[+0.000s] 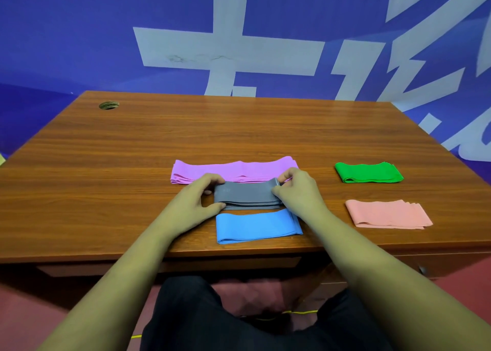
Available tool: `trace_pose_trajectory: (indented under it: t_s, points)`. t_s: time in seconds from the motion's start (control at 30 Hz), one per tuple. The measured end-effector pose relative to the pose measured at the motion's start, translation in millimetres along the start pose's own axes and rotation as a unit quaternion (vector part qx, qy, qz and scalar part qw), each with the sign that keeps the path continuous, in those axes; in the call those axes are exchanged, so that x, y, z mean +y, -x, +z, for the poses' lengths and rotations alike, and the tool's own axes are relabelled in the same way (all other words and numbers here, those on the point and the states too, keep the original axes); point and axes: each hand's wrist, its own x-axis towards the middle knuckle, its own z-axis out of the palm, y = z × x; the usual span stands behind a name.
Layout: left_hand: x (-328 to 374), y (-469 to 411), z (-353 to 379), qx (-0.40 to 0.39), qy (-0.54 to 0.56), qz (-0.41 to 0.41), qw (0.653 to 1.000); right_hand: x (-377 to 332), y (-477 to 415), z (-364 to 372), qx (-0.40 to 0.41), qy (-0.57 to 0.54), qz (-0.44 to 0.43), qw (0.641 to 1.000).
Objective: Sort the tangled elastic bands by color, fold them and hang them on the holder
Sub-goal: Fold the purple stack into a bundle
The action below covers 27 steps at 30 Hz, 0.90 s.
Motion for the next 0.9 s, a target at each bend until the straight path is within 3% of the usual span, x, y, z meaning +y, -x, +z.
trace_pose_trajectory:
  t_s: [0.13,0.4,0.63,0.8,0.9]
  points:
    - [6,2,-1,0.050,0.051,-0.013,0.997,0,3,0,0.000,-0.015,-0.004,1.000]
    - [7,3,-3,0.045,0.045,0.001,0.998,-6,7,3,0.010,-0.022,-0.034,0.999]
    - [0,2,-1,0.024,-0.045,0.013,0.999,-4,11,8,-0.007,0.041,-0.053,0.998]
    - [9,4,-15,0.129,0.027,-0.007,0.991,-19,9,0,0.006,0.076,-0.145,0.986]
    - [4,-2,-35,0.198,0.002,-0.026,0.980,-37,2,3,-0.017,0.112,-0.200,0.973]
